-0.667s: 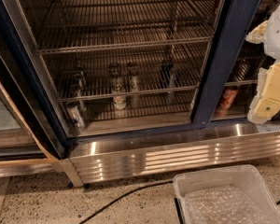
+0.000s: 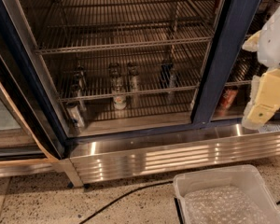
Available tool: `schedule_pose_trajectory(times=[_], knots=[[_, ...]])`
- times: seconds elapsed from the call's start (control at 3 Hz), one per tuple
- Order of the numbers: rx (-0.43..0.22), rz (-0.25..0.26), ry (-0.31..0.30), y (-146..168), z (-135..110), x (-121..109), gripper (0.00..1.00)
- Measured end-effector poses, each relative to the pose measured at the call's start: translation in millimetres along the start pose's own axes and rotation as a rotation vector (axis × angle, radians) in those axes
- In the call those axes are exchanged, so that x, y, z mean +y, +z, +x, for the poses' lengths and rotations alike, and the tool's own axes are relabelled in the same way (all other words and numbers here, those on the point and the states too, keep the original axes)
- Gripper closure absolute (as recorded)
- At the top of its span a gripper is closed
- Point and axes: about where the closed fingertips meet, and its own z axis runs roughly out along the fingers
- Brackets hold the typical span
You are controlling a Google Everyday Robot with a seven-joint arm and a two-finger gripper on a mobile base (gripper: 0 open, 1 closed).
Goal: Pick 7up can from bottom shelf of fridge
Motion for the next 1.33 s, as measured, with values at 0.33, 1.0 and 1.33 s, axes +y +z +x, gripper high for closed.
schedule_pose_trajectory(times=[0.33, 1.0, 1.33], knots=[[-0.005, -0.037, 0.022, 27.9, -1.2, 12.3, 0.0], [-0.053, -0.067, -0.009, 85.8, -9.0, 45.3, 0.0], [-0.087, -0.078, -0.034, 118.5, -13.2, 56.0, 0.0]])
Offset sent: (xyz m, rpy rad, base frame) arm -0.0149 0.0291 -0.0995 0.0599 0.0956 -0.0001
